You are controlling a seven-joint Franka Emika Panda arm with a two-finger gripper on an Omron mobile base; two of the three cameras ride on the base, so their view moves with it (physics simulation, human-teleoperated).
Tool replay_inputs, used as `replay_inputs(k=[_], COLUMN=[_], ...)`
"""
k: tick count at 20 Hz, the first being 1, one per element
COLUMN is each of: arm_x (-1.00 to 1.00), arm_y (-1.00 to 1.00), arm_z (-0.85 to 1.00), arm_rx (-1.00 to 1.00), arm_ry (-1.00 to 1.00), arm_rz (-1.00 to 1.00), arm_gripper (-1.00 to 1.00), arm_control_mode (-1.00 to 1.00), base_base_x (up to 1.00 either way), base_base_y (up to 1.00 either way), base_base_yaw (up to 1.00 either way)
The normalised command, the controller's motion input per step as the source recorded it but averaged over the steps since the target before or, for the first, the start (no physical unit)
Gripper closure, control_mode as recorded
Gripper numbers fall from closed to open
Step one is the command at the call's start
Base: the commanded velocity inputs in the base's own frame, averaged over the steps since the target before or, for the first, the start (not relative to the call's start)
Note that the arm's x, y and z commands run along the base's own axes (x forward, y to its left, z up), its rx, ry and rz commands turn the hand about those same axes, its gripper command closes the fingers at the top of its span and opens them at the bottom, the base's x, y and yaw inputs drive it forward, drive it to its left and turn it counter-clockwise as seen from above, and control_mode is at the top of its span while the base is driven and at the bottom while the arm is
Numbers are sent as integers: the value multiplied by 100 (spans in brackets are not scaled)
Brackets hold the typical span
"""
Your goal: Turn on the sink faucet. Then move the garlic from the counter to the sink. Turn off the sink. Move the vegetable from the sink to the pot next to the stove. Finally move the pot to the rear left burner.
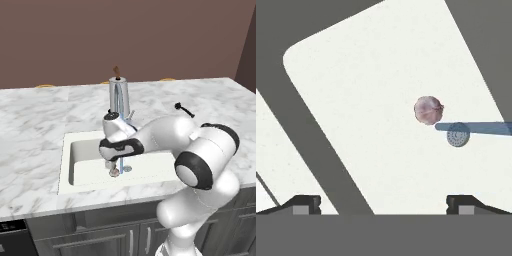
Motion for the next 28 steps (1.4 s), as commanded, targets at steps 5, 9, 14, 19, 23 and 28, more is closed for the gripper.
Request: replay_inputs(k=[5, 9, 14, 19, 23, 28], arm_x=[-36, -18, -3, 0, 0, 7], arm_y=[-40, -45, -50, -39, -26, -27], arm_z=[33, 25, 18, 1, 1, 0], arm_rx=[9, 10, 12, 12, 8, 7], arm_ry=[0, 0, 0, 4, 0, 2], arm_rz=[8, 8, 9, 7, 0, 0], arm_gripper=[-100, -100, -100, -100, -100, -100], arm_control_mode=[-100, -100, -100, -100, -100, -100], base_base_x=[0, 0, 0, 0, 0, 0], base_base_y=[0, 0, 0, 0, 0, 0], base_base_yaw=[0, 0, 0, 0, 0, 0])
